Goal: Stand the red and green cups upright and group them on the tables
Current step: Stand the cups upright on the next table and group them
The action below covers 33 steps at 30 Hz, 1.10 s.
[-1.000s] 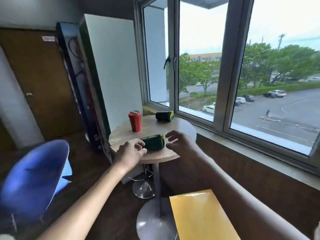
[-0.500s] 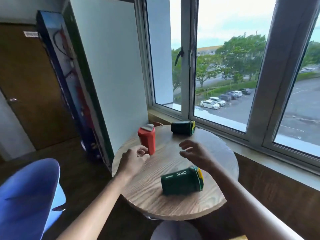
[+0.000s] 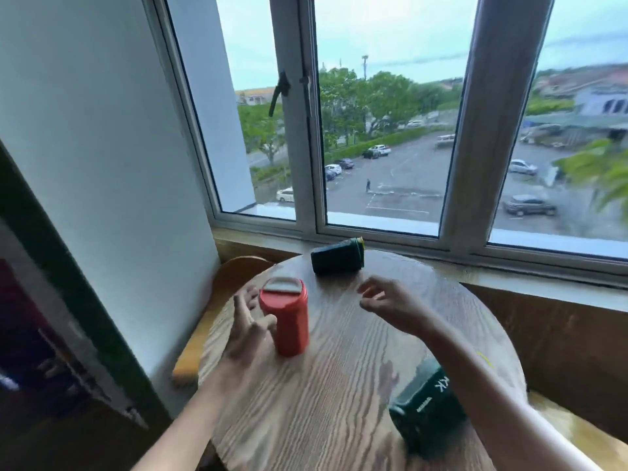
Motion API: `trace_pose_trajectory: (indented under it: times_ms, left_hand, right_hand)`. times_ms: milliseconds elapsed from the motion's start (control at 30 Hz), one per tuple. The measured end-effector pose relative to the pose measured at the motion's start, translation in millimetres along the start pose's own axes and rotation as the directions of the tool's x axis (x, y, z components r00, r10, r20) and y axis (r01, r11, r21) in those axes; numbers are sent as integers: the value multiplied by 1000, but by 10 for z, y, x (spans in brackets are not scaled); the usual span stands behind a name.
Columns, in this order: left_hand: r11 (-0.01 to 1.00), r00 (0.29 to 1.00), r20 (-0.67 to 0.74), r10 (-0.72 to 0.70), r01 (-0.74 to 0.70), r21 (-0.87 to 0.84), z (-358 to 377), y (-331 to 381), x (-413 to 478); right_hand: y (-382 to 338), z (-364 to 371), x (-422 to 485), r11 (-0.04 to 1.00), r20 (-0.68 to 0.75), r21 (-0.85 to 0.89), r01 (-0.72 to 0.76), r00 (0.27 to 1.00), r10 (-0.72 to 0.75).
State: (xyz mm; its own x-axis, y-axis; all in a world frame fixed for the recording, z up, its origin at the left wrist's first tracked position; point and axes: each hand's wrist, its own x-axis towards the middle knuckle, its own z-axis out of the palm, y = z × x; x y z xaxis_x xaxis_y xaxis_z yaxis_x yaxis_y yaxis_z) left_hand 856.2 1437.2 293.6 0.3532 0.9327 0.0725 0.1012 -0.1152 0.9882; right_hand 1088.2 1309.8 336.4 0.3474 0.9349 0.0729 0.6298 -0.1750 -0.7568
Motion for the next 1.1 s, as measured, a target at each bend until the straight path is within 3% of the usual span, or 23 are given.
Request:
trace_pose_trajectory:
  times_ms: [167,333,467,567,700,833,967,1100]
  left_hand:
    - [1000,915,402,8,-7,-6,-144,-70,325]
    - [999,829,556,49,-47,-17,-206,-138,414]
    - [997,787,613,67,-69,-20,-227,-191,428]
    - [999,783,620,43,-49,-7,-227,-198,419]
    - [999,778,628,16,-38,22,-188,-296,478]
    - [997,801,598,21,-59,44,-68,-343,423]
    - [992,824,566,36,-97,77,-22,-402,358]
    - [990,842,537,50,-113,85,21,-446,265]
  right_hand:
    - [35,101,-266,950,-262,-149,-273,938,229]
    - [-23,68,-751,815,-600,-172,-554,715,359]
    - [134,108,-980,722,-618,96,-685,527,583]
    - [271,205,-1058,643,-527,266,-719,450,721]
    - [343,385,-1112,616,-489,388,-685,413,768]
    - [265,450,-1115,632,-537,385,-672,394,746]
    - [94,499,-1102,759,-617,351,-549,474,628]
    - [-16,589,-978,891,-738,304,-336,508,444]
